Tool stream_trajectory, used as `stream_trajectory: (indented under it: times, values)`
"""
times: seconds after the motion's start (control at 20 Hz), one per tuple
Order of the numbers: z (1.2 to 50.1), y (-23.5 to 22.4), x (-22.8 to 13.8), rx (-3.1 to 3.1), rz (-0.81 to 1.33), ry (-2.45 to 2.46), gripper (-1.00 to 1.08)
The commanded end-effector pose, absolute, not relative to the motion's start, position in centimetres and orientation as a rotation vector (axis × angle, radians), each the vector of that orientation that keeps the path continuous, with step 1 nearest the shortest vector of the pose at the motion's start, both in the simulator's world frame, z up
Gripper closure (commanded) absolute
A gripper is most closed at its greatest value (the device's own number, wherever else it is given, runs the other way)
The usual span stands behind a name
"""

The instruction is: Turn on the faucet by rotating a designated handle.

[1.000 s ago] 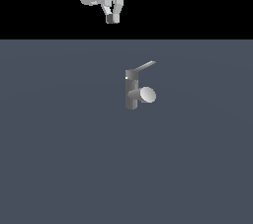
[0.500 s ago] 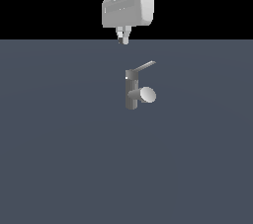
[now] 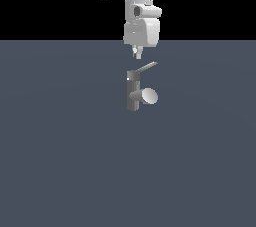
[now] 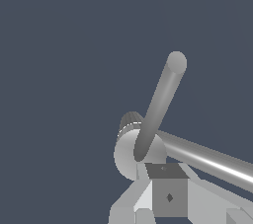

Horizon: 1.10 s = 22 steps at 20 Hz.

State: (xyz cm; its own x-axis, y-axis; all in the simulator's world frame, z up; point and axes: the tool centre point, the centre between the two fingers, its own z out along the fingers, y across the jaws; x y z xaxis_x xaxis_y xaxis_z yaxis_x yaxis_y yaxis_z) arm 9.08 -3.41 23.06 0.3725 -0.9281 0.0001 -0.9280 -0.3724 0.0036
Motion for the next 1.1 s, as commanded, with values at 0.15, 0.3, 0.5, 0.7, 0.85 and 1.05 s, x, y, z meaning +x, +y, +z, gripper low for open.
stream_trajectory:
  times: [0.15, 0.3, 0.5, 0.7, 0.85, 1.05]
  values:
    - [20.6, -6.2, 11.8, 2.482, 0.001, -1.920, 1.08]
    - [19.7, -7.4, 12.9, 2.432, 0.001, -1.984, 1.08]
    - [18.8, -8.7, 13.8, 2.383, 0.001, -2.045, 1.08]
    - [18.3, -9.4, 14.3, 2.353, 0.001, -2.080, 1.08]
    - [18.2, -9.6, 14.4, 2.345, 0.000, -2.090, 1.08]
    - [18.2, -9.7, 14.4, 2.344, 0.000, -2.091, 1.08]
